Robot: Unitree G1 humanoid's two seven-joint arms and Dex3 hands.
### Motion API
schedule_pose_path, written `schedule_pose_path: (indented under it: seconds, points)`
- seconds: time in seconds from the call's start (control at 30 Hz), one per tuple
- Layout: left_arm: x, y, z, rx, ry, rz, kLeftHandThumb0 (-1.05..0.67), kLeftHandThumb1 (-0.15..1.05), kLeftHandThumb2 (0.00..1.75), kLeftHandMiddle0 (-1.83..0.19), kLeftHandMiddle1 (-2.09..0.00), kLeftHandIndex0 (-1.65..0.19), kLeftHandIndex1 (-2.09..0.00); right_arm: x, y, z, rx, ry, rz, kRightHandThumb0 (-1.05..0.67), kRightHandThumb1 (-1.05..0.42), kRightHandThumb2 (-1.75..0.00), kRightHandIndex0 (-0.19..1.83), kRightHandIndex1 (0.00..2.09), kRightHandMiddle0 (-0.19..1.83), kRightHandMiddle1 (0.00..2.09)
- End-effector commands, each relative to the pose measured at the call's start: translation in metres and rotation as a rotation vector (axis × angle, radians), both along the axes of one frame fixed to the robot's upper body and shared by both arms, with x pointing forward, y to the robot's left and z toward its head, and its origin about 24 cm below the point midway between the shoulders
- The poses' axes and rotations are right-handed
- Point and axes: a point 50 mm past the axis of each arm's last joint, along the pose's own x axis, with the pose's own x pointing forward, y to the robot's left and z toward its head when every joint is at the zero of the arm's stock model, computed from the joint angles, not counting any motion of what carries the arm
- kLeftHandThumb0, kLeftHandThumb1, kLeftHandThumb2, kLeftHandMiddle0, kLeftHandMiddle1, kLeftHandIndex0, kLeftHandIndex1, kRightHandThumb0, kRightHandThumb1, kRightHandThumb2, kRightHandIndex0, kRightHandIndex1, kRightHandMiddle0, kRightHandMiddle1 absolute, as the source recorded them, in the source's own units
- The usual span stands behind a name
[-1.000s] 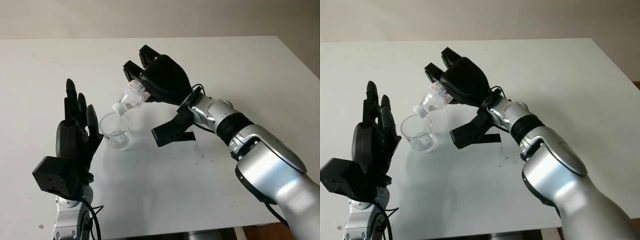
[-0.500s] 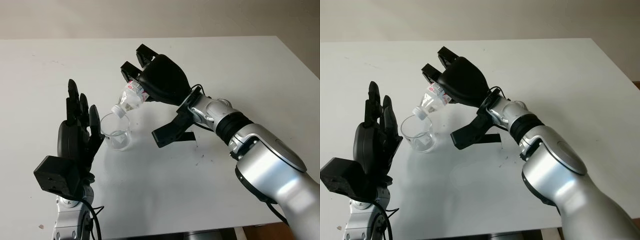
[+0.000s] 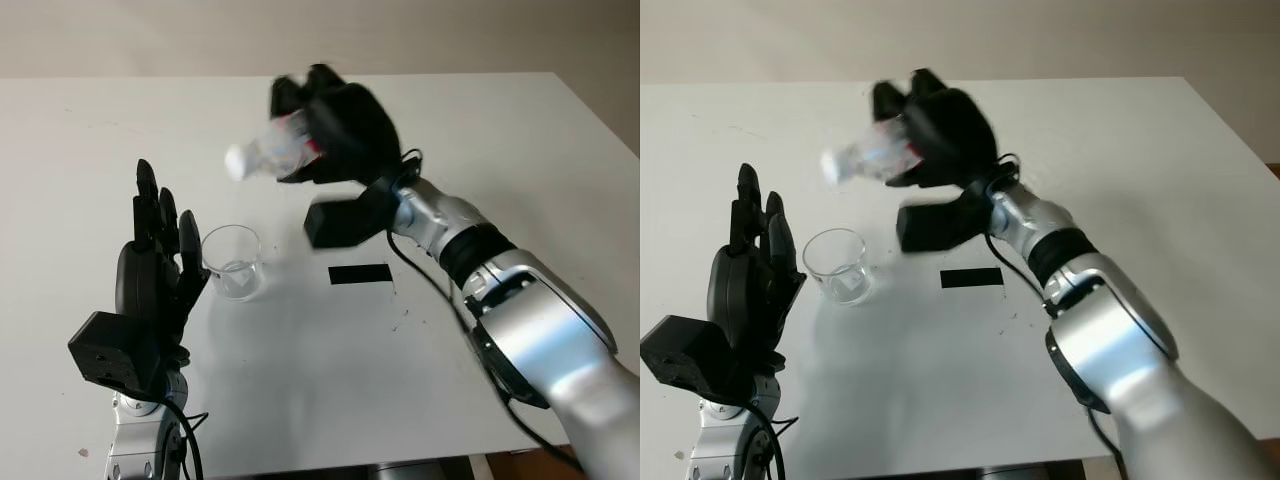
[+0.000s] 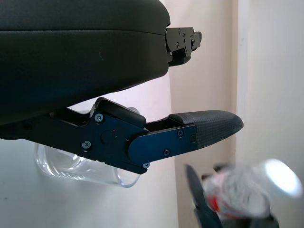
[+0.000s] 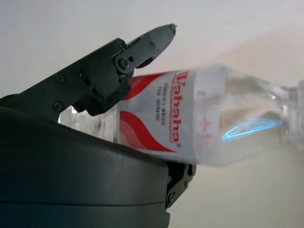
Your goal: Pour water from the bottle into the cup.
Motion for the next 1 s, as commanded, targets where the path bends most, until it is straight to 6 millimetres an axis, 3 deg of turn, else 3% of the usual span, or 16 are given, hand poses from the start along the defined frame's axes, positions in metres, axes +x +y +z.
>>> schedule_pose_path:
  seconds: [0.0,0.13,0.27,0.43,0.57,0.7,0.97]
  points:
    - [-0.003,0.001,0.002,0.006,-0.015,0.0,-0.79,1.05,0.63,0.1,-0.04,0.13,0.0,0.0,-0.009,-0.004,0.175,0.095,0.019,-0.15,-1.05,-0.19,1.03,2.09,0.75,2.09]
    - [-0.004,0.0,0.002,0.014,-0.014,-0.008,-0.78,1.05,0.64,0.1,-0.04,0.13,0.0,0.001,-0.023,-0.016,0.366,0.249,0.048,-0.19,-1.05,-0.2,1.06,2.09,0.86,2.09]
    - [-0.003,-0.001,0.002,0.014,-0.01,-0.007,-0.79,1.05,0.64,0.09,-0.05,0.12,0.0,-0.002,-0.032,-0.028,0.532,0.403,0.082,-0.17,-1.05,-0.27,1.26,2.09,0.99,2.09]
    - [-0.003,-0.002,0.001,0.01,-0.009,-0.006,-0.78,1.05,0.64,0.09,-0.05,0.11,0.0,-0.013,-0.04,-0.041,0.658,0.535,0.078,-0.16,-1.05,-0.25,1.34,2.09,1.02,2.09]
    - [-0.003,-0.002,0.001,0.015,-0.01,-0.006,-0.79,1.05,0.63,0.09,-0.05,0.11,0.0,-0.023,-0.043,-0.052,0.692,0.593,0.082,-0.17,-1.05,-0.25,1.43,2.09,0.97,2.09]
    - [-0.003,-0.002,0.001,0.012,-0.007,-0.004,-0.79,1.05,0.63,0.09,-0.05,0.11,0.0,-0.033,-0.042,-0.058,0.712,0.633,0.101,-0.19,-1.05,-0.24,1.31,2.09,0.91,2.09]
    - [-0.004,-0.001,0.0,0.013,-0.007,-0.002,-0.78,1.05,0.64,0.09,-0.05,0.11,0.0,-0.056,-0.036,-0.064,0.648,0.633,0.139,-0.2,-1.05,-0.27,1.25,2.09,0.91,2.09]
